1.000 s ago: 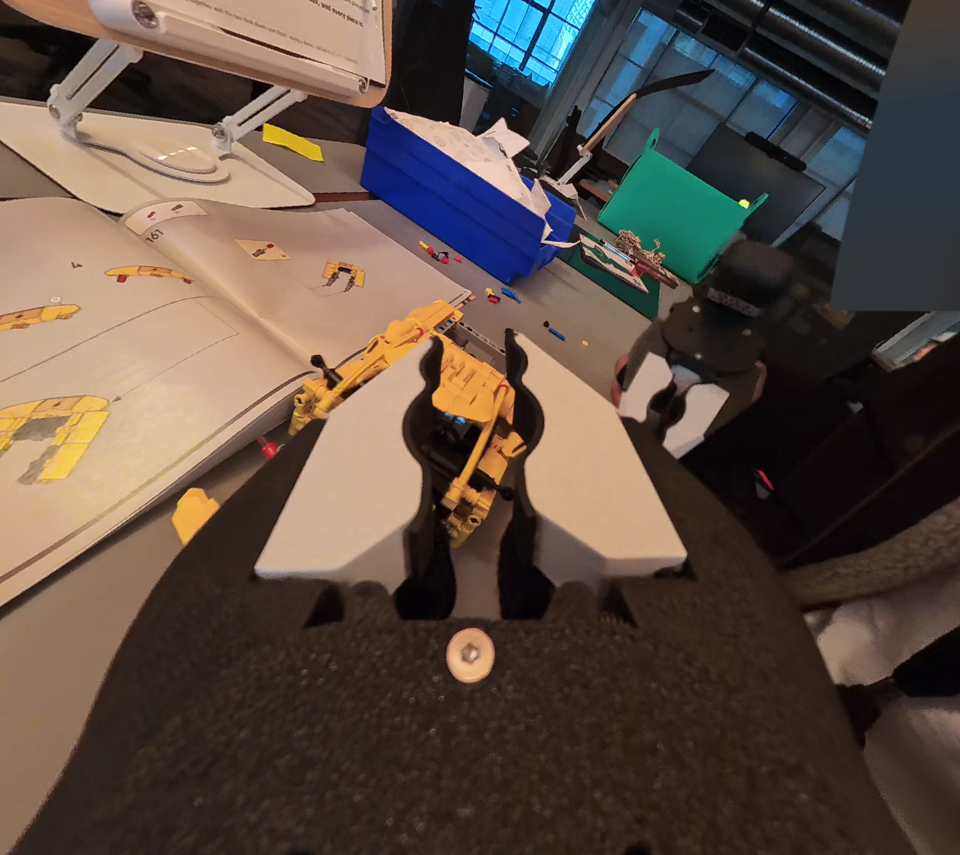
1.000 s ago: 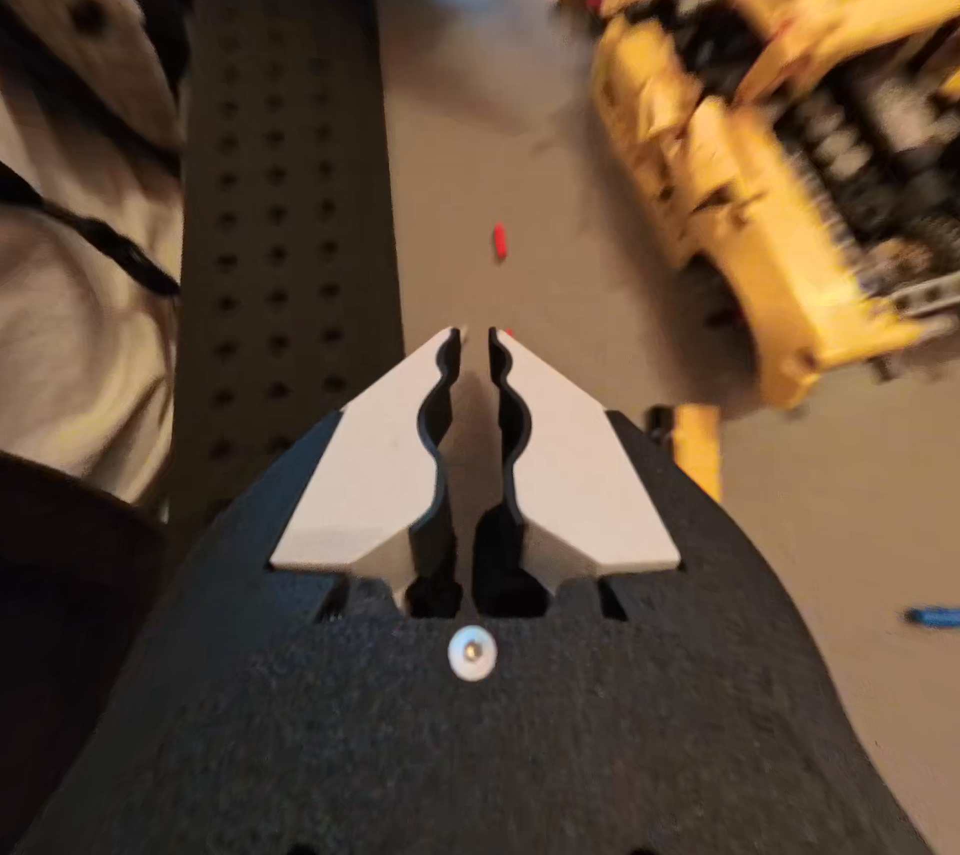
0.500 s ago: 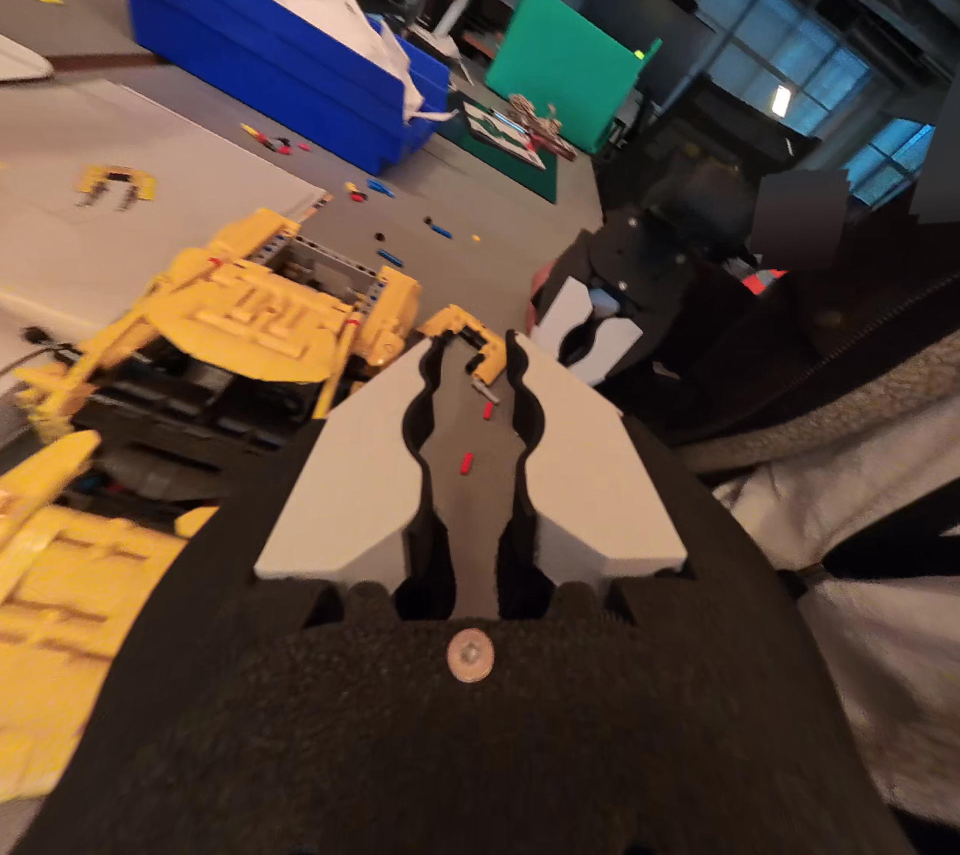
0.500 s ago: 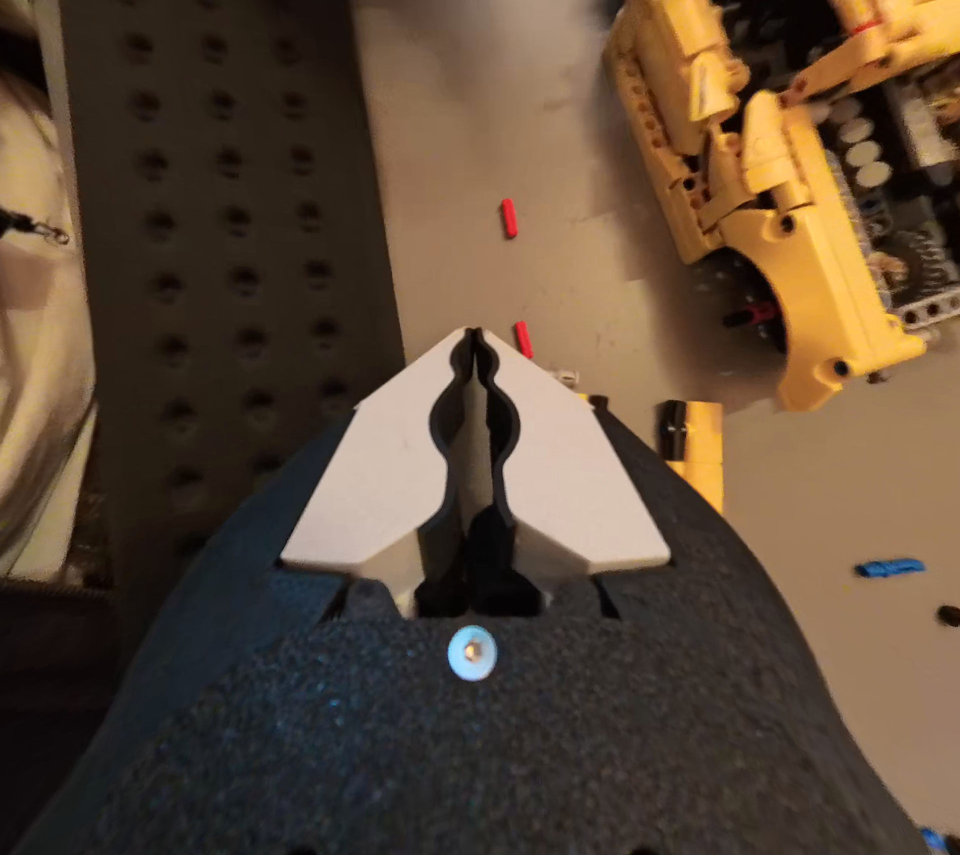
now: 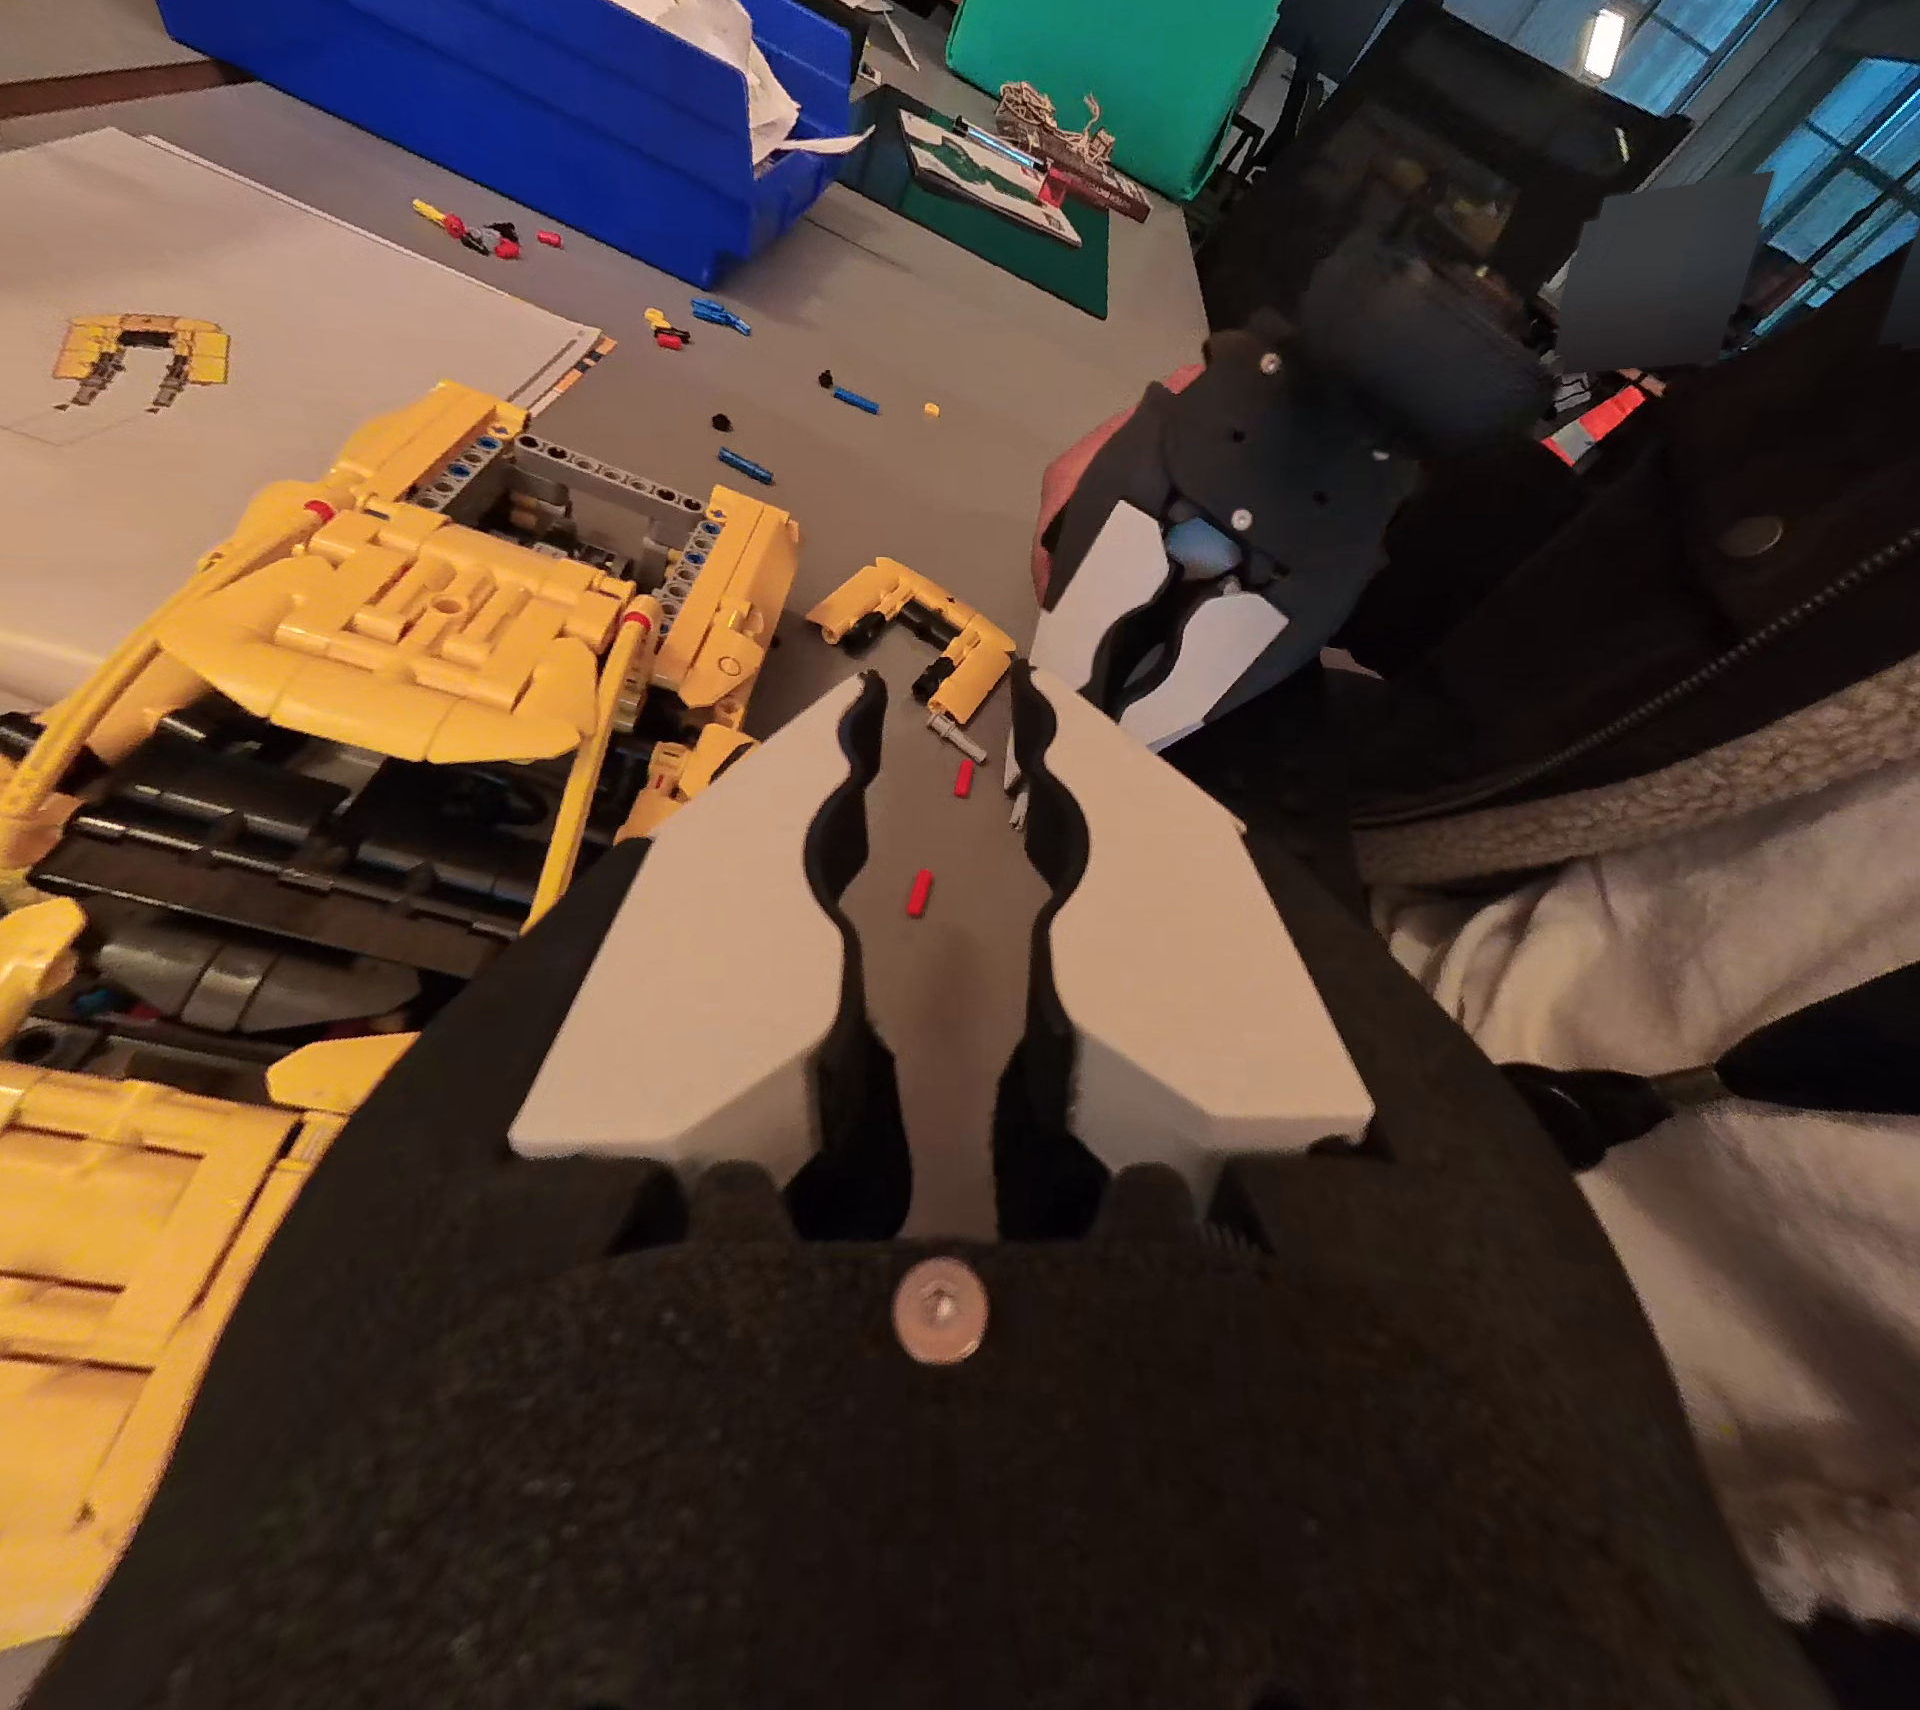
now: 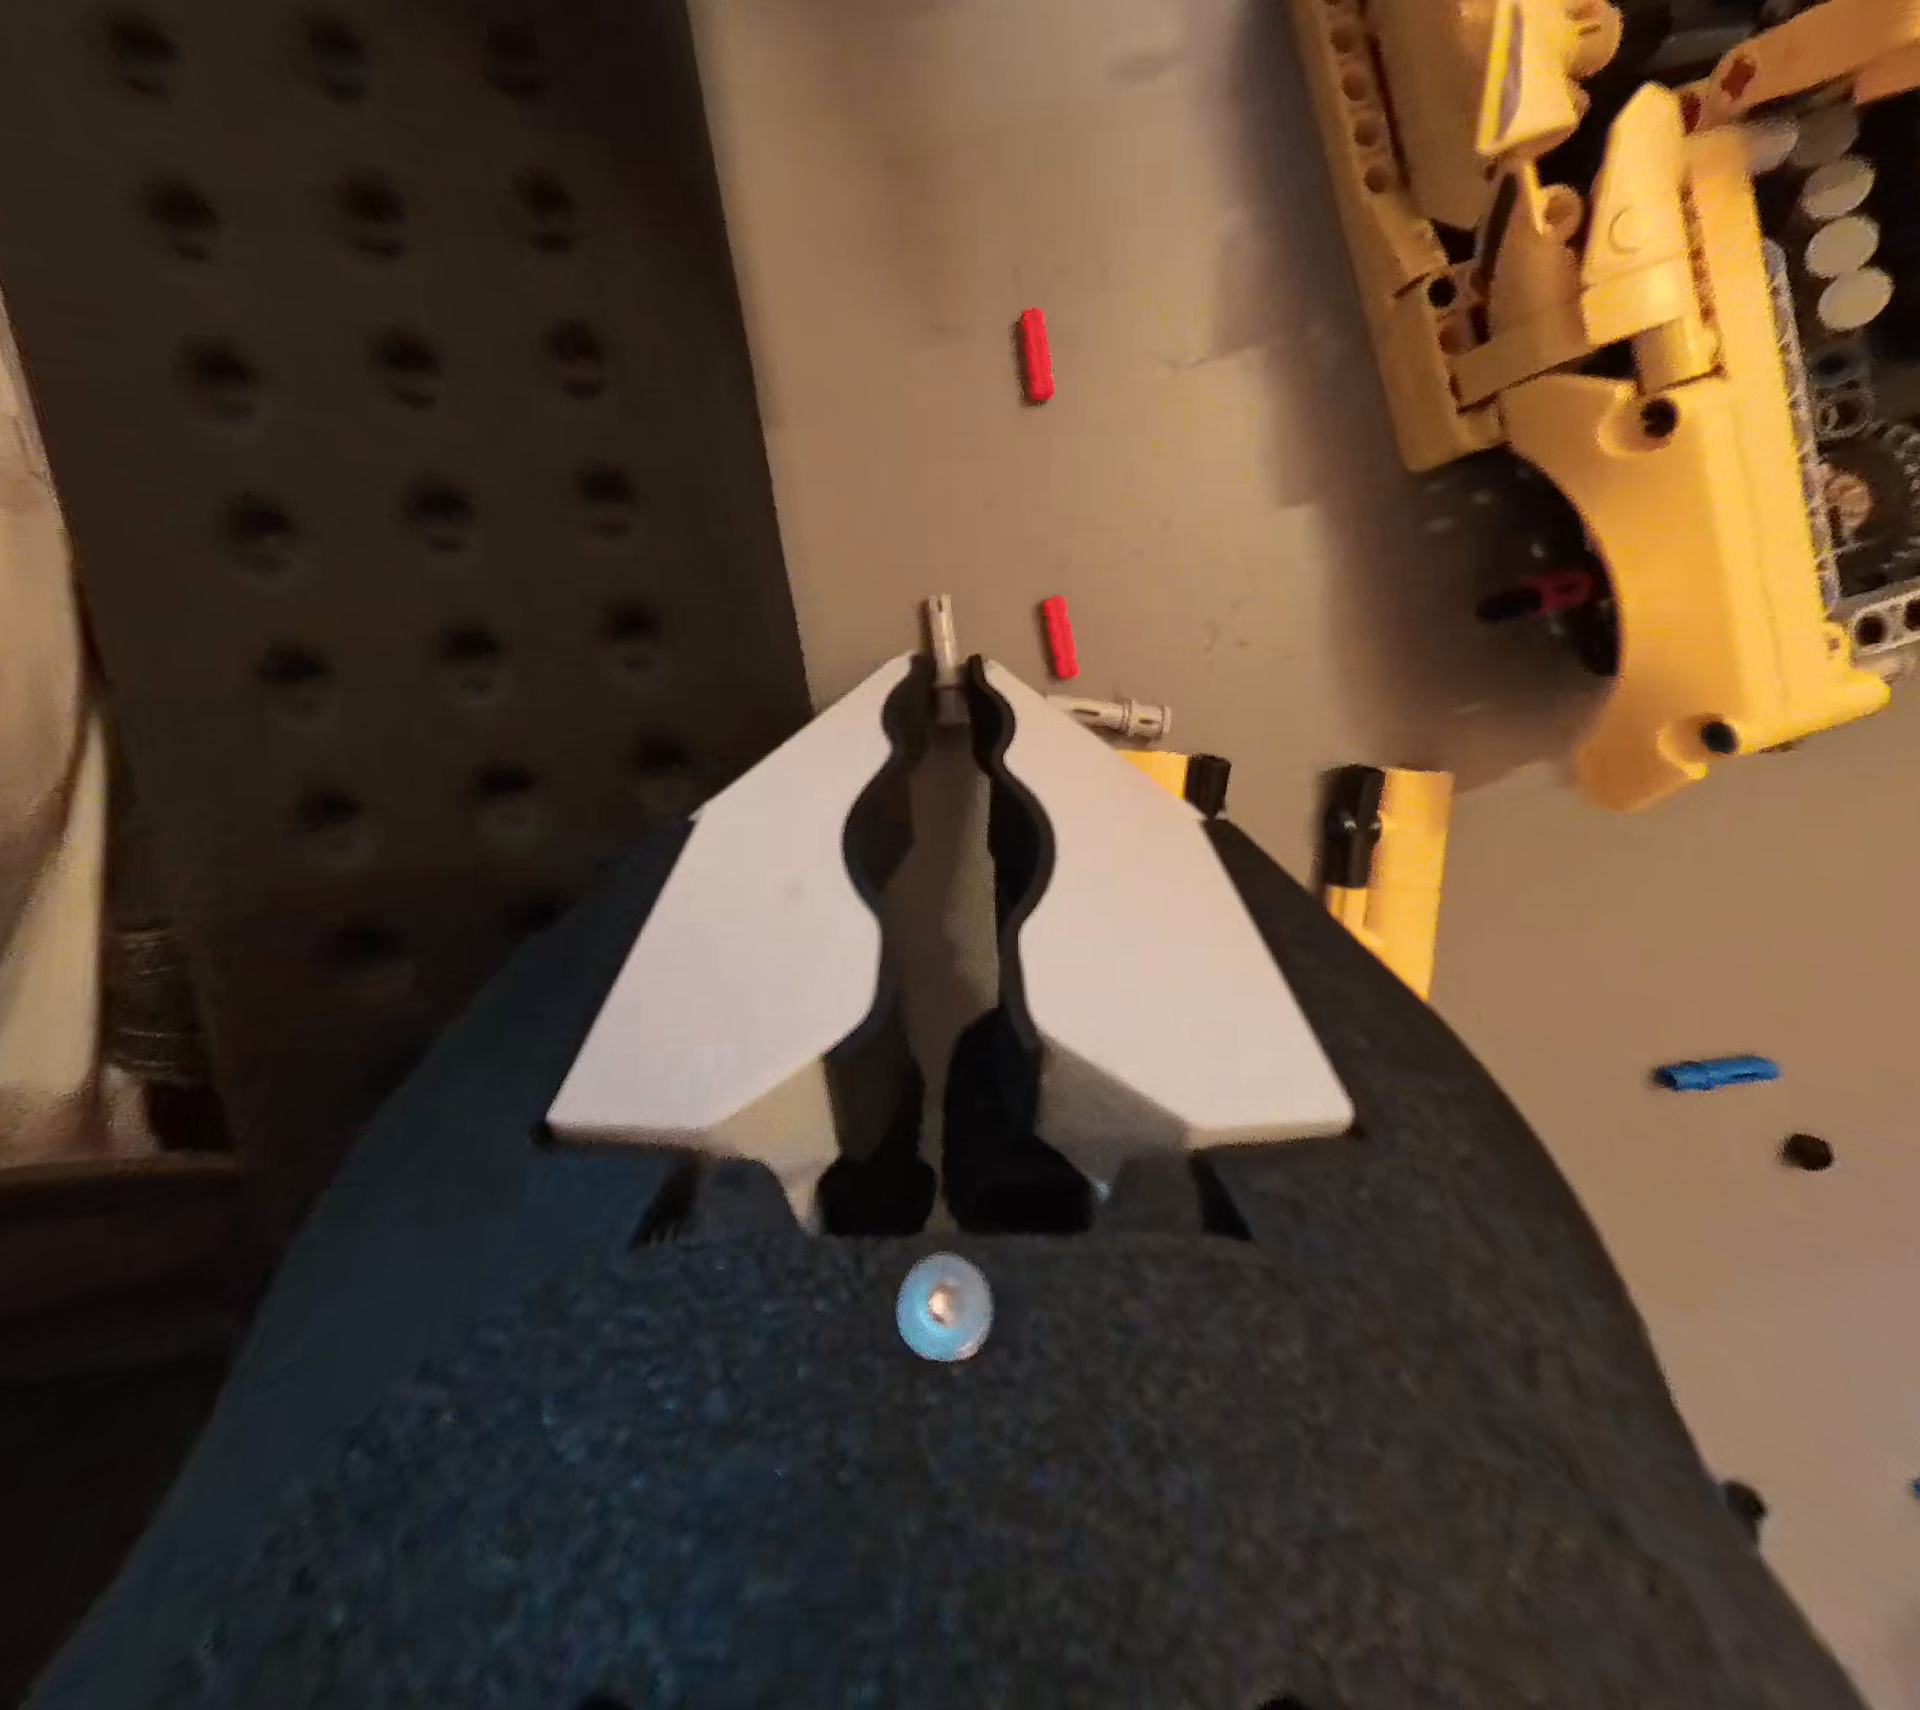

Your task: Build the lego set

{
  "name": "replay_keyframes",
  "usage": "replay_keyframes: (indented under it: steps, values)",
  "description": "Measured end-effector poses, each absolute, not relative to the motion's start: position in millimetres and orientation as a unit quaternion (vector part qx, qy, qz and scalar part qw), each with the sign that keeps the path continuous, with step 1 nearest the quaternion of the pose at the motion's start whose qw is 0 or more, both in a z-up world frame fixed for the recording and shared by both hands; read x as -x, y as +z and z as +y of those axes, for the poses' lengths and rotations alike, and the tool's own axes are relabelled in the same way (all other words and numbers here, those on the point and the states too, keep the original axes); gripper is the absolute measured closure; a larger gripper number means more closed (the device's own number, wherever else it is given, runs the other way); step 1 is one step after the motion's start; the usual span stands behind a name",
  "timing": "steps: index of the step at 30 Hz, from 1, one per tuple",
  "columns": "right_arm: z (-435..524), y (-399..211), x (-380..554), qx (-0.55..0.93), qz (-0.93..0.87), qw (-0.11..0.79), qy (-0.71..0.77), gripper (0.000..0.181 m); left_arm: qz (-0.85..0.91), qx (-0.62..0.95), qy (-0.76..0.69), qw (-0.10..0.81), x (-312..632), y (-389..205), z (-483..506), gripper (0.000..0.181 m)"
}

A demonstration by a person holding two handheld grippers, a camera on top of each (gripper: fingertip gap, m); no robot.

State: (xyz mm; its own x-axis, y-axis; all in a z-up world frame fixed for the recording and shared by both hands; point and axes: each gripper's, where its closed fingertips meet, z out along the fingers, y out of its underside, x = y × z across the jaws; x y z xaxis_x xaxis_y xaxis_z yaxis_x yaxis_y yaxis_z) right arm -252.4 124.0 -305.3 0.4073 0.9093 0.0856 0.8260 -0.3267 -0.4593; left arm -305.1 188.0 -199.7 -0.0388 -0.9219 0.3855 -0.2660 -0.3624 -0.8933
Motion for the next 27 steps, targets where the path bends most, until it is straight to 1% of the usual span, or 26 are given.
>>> replay_keyframes:
  steps: [4, 5, 9, 12, 16, 18, 20, 24, 26, 27]
  values:
    - [129.4, -302.3, 252.6, 0.805, -0.536, 0.239, 0.086, 0.174, 0.458, 0.635, -0.558, 0.276, 302.8, -202.3, 185.9, 0.157]
    - [134.0, -294.3, 256.8, 0.798, -0.533, 0.266, 0.089, 0.176, 0.449, 0.638, -0.568, 0.264, 301.7, -202.5, 184.5, 0.157]
    - [165.2, -230.0, 278.5, 0.731, -0.515, 0.445, 0.051, 0.175, 0.405, 0.636, -0.619, 0.219, 295.4, -195.8, 176.0, 0.157]
    - [173.4, -206.4, 290.5, 0.696, -0.513, 0.502, 0.028, 0.175, 0.391, 0.635, -0.632, 0.211, 293.6, -193.4, 174.8, 0.157]
    - [178.4, -193.4, 300.6, 0.66, -0.518, 0.544, -0.002, 0.175, 0.386, 0.631, -0.641, 0.207, 294.6, -190.8, 174.9, 0.164]
    - [180.6, -191.7, 302.3, 0.652, -0.521, 0.551, -0.02, 0.175, 0.385, 0.624, -0.649, 0.204, 295.5, -187.8, 173.1, 0.172]
    - [182.4, -190.7, 302.5, 0.647, -0.517, 0.56, -0.026, 0.176, 0.383, 0.621, -0.653, 0.204, 296.3, -186.1, 173.4, 0.177]
    - [177.9, -192.9, 304.4, 0.653, -0.509, 0.561, 0.008, 0.175, 0.396, 0.622, -0.648, 0.193, 298.0, -188.3, 169.3, 0.178]
    - [172.0, -183.9, 305.4, 0.645, -0.484, 0.59, 0.048, 0.173, 0.397, 0.605, -0.666, 0.183, 300.7, -182.2, 163.7, 0.178]
    - [168.8, -176.1, 304.7, 0.634, -0.47, 0.611, 0.065, 0.169, 0.392, 0.588, -0.687, 0.169, 302.7, -175.7, 159.7, 0.178]
